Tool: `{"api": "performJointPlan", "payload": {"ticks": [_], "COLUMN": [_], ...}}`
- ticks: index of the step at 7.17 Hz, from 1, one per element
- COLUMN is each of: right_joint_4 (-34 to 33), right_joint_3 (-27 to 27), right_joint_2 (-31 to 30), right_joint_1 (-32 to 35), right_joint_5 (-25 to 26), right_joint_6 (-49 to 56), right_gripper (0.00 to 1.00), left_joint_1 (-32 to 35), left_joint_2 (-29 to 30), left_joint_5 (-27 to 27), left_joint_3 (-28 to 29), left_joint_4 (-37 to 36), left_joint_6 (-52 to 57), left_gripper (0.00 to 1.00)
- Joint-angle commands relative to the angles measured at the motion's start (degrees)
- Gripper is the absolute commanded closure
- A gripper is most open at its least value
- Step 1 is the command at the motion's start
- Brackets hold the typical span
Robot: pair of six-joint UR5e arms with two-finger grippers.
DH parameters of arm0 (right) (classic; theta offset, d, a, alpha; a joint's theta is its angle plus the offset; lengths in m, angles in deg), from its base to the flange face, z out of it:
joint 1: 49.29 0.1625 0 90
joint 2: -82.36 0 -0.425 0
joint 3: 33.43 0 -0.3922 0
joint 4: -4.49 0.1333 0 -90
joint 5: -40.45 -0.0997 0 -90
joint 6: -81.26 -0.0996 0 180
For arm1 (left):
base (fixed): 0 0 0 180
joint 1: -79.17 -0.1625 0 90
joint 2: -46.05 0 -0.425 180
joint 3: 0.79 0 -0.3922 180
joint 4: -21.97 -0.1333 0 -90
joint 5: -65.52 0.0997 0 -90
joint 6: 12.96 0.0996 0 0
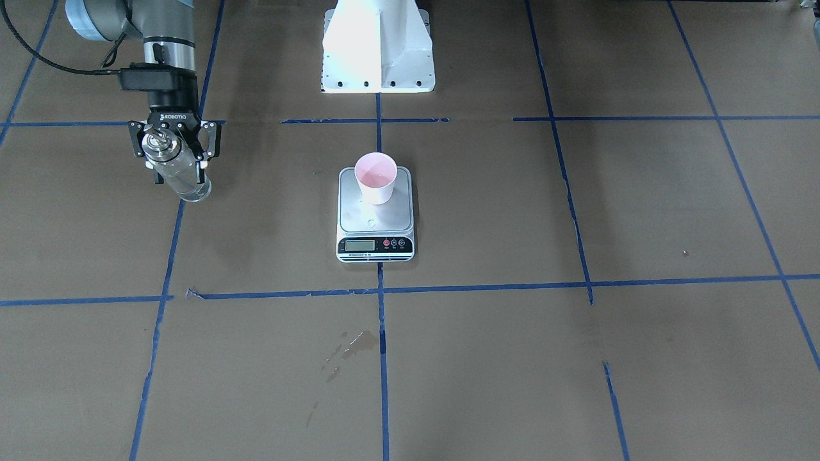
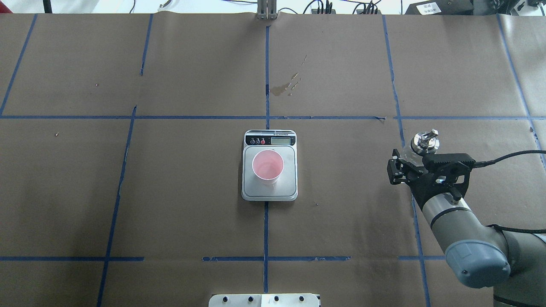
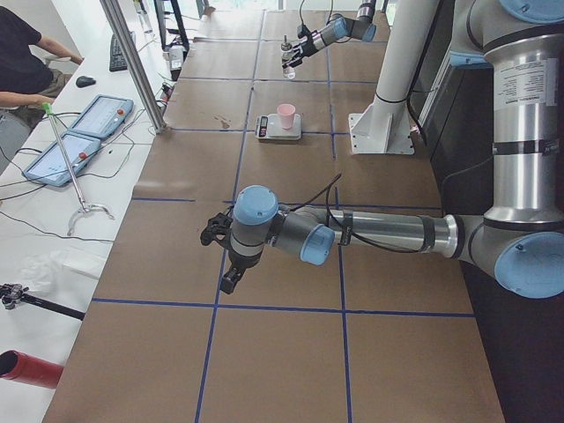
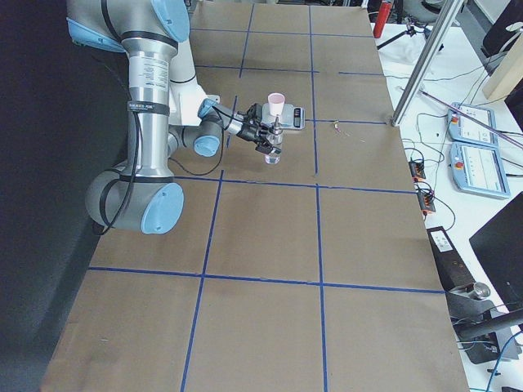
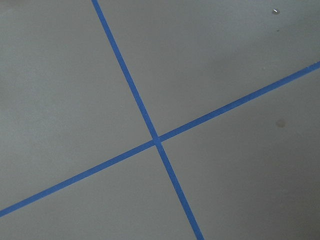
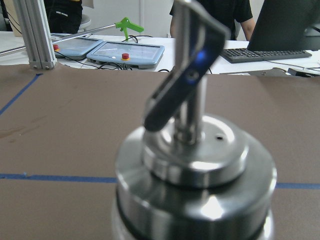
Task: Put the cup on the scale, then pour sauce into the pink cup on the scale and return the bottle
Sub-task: 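Lower the upright bottle with the right gripper onto the table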
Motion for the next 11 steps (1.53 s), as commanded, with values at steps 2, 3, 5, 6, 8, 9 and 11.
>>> {"api": "performJointPlan", "payload": {"ticks": [2, 3, 5, 6, 8, 9, 11], "right_joint_4": [0.13, 0.13, 0.04, 0.04, 0.04, 0.04, 0.04], "right_joint_3": [-4.83, -5.02, -5.28, -5.28, -5.28, -5.02, -5.19], "right_joint_2": [-0.26, -0.08, -0.34, -0.35, -0.35, -0.26, 0.53], "right_joint_1": [0.56, 0.65, 0.65, 0.65, 0.65, 0.65, 1.7], "right_joint_5": [-1.97, -1.88, -1.97, -1.97, -2.06, -2.06, -2.06], "right_joint_6": [-2.61, -2.61, -2.61, -2.61, -2.61, -2.61, -2.61], "right_gripper": [1.0, 1.0, 1.0, 1.0, 1.0, 1.0, 1.0], "left_joint_1": [0.06, 0.06, 0.06, 0.06, -0.03, 0.06, 0.06], "left_joint_2": [0.03, 0.03, 0.03, 0.03, 0.11, 0.03, 0.11], "left_joint_5": [0.09, 0.09, 0.09, 0.09, 0.09, 0.09, 0.09], "left_joint_3": [0.03, -0.06, 0.03, 0.03, 0.03, 0.03, 0.03], "left_joint_4": [0.15, 0.16, 0.16, 0.16, 0.16, 0.16, 0.16], "left_joint_6": [0.09, 0.09, 0.09, 0.09, 0.09, 0.09, 0.09], "left_gripper": [0.0, 0.0, 0.0, 0.0, 0.0, 0.0, 0.0]}}
